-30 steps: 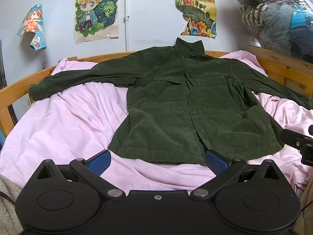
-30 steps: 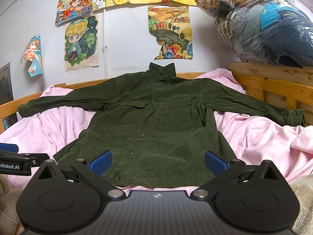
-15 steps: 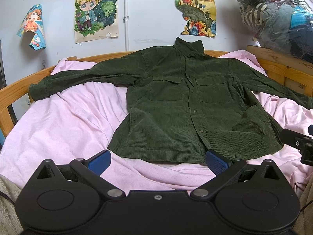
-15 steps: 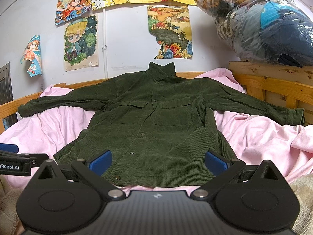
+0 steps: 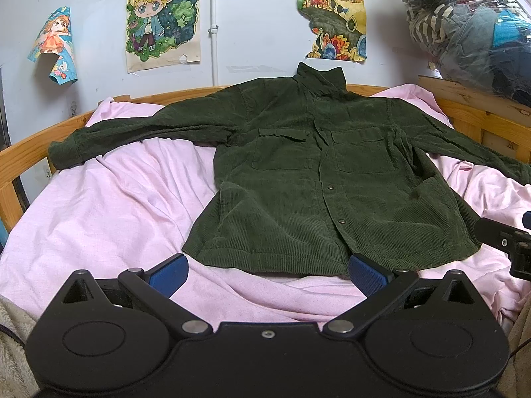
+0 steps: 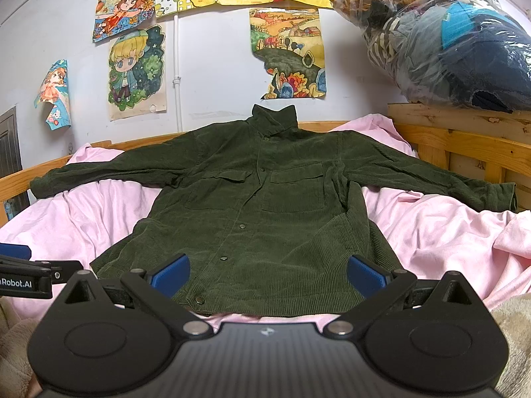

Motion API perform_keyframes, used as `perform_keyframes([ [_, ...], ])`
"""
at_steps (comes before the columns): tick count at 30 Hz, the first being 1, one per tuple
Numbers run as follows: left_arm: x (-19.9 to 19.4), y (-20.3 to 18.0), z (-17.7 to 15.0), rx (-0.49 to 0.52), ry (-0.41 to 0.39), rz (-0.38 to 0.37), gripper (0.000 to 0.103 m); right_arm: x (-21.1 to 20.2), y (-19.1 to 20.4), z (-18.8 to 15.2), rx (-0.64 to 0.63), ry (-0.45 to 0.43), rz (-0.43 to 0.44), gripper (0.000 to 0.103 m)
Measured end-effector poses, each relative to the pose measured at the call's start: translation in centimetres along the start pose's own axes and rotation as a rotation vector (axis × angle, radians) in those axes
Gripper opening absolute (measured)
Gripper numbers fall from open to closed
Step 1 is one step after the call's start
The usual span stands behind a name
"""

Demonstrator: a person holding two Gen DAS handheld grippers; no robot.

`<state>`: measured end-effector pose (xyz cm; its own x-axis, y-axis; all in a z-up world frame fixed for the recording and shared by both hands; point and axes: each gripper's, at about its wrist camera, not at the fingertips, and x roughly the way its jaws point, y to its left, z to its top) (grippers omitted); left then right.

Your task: Fold large clothes

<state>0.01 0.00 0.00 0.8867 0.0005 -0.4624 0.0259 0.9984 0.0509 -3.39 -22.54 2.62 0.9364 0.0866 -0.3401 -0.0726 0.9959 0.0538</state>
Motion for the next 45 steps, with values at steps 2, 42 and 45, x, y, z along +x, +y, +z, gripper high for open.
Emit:
perform_keyframes([
  [2,0.0,0.0,0.0,0.001,0.000,0.000,0.102,0.0,0.0,0.0,0.000,0.000,0.000,0.103],
  [42,1.5,0.1,1.8,0.009,0.039,-0.004,0.102,0.6,-7.8,4.1,0.285,-0.037,-0.139,0.103],
  [45,3.3,-0.4,3.8,0.049,0.079,0.009,0.102,1.6,-11.2,5.8,0.342,-0.066,-0.216,0.103],
])
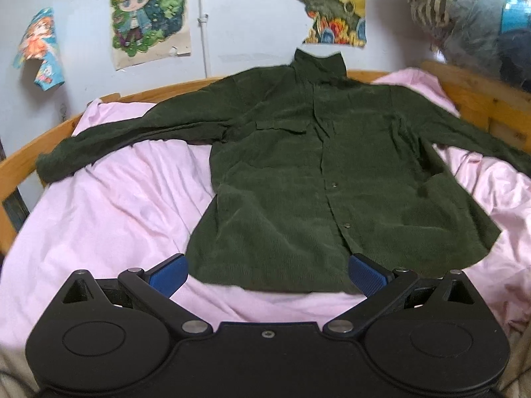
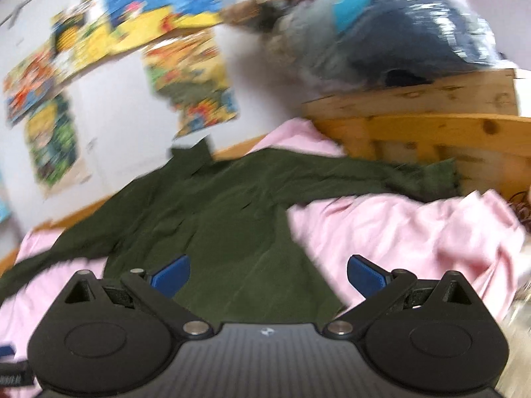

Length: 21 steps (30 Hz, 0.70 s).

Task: Fold large clothes
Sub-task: 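Grasp the sleeve cuff nearest the right tool with the right tool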

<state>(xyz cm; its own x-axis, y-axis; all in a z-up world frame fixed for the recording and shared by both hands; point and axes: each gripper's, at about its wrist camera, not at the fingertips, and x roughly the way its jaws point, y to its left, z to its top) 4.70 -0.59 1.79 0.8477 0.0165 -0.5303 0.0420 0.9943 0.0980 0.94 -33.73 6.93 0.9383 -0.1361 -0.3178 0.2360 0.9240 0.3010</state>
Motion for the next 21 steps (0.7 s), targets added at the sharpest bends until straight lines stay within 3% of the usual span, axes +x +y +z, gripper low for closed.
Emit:
perform_keyframes([
  [5,2.6,0.9,3.2,0.016,0.042,-0.030,0.102,3.0,-5.3,3.6,0.079,-0.080,-0.162,0.103],
  [9,5.7,1.2,5.6,0.028,0.056,-0.028,0.102,7.1,-9.7,5.9,0.074,-0.106,-0.274,0.101],
  [13,9.9,1.0,7.6,0.034,0.063,-0.032,0.102,12.5,-13.6,6.9,0.052,-0.064,-0.381,0.098],
  [16,12.9,0.7,8.4,0.018,0.025,0.025,0.102,16.5,-15.5,6.9,0.046,-0.004,-0.438,0.093],
  [19,15.3,1.1,8.5,-0.035,-0.001,0.058,0.102,19.9,-17.5,6.7,0.050,0.052,-0.509,0.082],
  [21,16.6,1.8,8.2,-0.088,0.004,0.064,0.102,21.5,-18.5,6.6,0.062,0.081,-0.540,0.066],
])
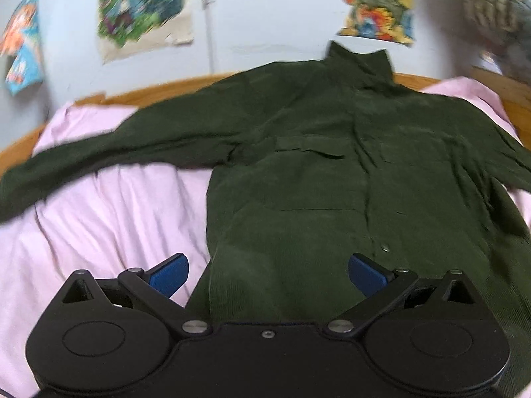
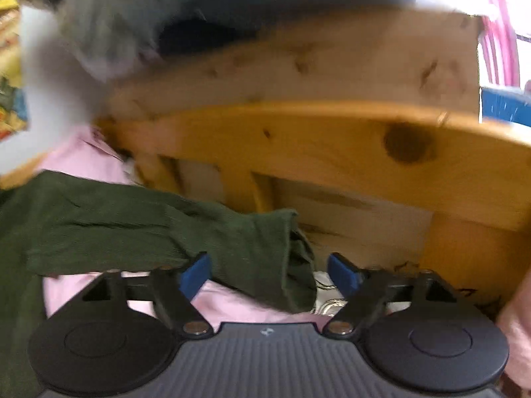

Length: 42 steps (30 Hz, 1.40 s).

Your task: Fold large clothes

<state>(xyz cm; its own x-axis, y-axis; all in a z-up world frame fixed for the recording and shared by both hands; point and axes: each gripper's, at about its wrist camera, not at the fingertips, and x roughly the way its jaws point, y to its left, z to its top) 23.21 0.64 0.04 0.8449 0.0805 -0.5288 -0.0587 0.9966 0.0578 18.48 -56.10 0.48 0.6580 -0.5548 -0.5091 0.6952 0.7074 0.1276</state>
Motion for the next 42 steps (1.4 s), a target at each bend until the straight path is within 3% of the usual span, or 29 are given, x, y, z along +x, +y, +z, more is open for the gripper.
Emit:
perform_keyframes([
  [1,0.5,0.5,-0.3,-0.028,0.007,0.000,0.102,0.7,0.0,0.0,-0.002,0.006,-0.012,0.059],
  [3,1.2,1.6,-0.9,-0.070,0.020,-0.001,0.102,1.2,0.2,-0.1,-0.018,0.006,-0.006,0.021],
  [6,1.7,3.1,-1.7,-0.110,0.035,0.006,0.102,0.3,1.4,0.2,-0.075,-0.018,-0.012,0.004],
  [12,2.2,5.0,-1.2,-0.170,0.130,0.059,0.102,-5.8,7.6,2.8,-0.222,-0.118,0.051,0.003],
  [15,2.1,6.2,-0.9,-0.234,0.155,0.027,0.102,-10.1,12.2,4.6,-0.270,-0.203,0.159,0.003],
  [20,1.7,7.4,-1.0,-0.343,0.218,-0.029,0.102,-16.9,21.6,5.2,-0.363,-0.311,0.430,0.003],
  [26,1.9,7.1,-1.3,-0.366,0.265,-0.075,0.102,-20.7,34.1,-0.1,-0.550,-0.334,0.704,0.003],
  [31,2.7,6.5,-1.4,-0.317,0.285,-0.090,0.102,-19.5,41.5,-6.9,-0.653,-0.234,0.863,0.003],
  [33,3.3,6.2,-1.7,-0.292,0.304,-0.078,0.102,-18.1,43.2,-9.0,-0.657,-0.161,0.926,0.010],
  [34,3.6,6.1,-1.8,-0.282,0.313,-0.067,0.102,-17.9,43.1,-9.6,-0.659,-0.132,0.947,0.018],
  [36,4.2,6.0,-2.0,-0.271,0.327,-0.057,0.102,-17.3,42.1,-10.2,-0.655,-0.112,0.969,0.070],
  [39,4.8,6.2,-2.0,-0.281,0.298,-0.080,0.102,-16.4,40.1,-9.9,-0.684,-0.154,0.988,0.088],
  [42,5.1,6.3,-1.6,-0.314,0.203,-0.125,0.102,-14.2,37.2,-7.9,-0.693,-0.200,0.891,0.098],
])
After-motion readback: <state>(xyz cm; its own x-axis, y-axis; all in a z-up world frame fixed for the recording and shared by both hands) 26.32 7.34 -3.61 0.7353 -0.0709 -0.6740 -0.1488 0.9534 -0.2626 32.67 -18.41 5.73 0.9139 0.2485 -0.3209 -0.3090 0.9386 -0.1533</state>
